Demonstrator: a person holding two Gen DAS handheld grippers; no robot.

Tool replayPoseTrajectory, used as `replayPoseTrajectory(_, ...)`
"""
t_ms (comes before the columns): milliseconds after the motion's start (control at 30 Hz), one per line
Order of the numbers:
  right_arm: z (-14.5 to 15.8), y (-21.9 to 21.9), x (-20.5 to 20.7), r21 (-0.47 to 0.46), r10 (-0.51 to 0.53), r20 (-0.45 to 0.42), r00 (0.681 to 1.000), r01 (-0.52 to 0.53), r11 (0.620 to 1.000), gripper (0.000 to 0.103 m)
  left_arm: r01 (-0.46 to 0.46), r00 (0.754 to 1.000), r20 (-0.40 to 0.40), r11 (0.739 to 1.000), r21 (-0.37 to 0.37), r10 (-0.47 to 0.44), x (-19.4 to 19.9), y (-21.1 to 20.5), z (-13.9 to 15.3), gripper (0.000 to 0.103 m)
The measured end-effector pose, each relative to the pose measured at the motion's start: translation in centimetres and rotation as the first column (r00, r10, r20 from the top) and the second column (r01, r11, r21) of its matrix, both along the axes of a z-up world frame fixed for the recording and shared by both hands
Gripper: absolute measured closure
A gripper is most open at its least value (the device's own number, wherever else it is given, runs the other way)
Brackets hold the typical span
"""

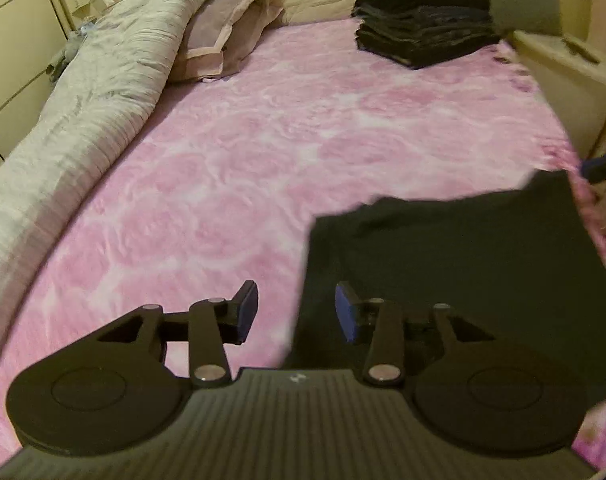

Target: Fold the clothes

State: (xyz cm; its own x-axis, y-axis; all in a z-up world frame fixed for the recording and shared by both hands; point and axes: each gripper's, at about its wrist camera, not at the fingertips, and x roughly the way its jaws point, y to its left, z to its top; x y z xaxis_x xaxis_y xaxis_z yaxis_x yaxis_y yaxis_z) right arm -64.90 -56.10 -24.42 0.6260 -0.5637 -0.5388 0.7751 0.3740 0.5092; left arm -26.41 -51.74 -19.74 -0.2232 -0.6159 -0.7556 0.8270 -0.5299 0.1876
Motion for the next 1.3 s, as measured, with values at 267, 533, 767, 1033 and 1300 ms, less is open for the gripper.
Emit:
replayPoseTrajectory(267, -1.8, -1.7, 2.8, 0.137, 0.033, 0.086, 0.996, -0.044, 0.99, 0.084, -0.012, 0.999, -0.037, 0.998, 0.065, 0.014, -0.1, 6.7, -3.7, 0.063)
replayPoseTrajectory(533, 1.9, -3.2, 5.0, -0.041, 0.136, 0.04, 0.99, -0.134, 0.99, 0.1, -0.037, 0.997, -0.067, 0.999, 0.016, 0.038, -1.1, 9.1, -3.7, 0.063)
replayPoseTrajectory(767, -4.7, -4.5, 2.2, 0.151, 0.062, 0.093, 0.994, -0.075, 0.986, 0.098, 0.067, 0.99, -0.127, 0.998, -0.003, -0.067, -6.1, 12.3, -2.4, 0.061)
replayPoseTrajectory(1033, -1.6, -2.0, 0.9, 0.062, 0.05, 0.002, 0.999, -0.05, 0.997, 0.079, 0.084, 0.993, -0.083, 0.996, 0.025, -0.081, -9.2, 13.8, -6.3, 0.057)
replayPoseTrajectory(1300, -0.1, 3.7, 3.4, 0.096, 0.257, -0.004, 0.966, -0.256, 0.962, 0.069, -0.027, 0.995, -0.094, 1.0, -0.007, 0.027, -5.9, 14.6, -3.9, 0.06)
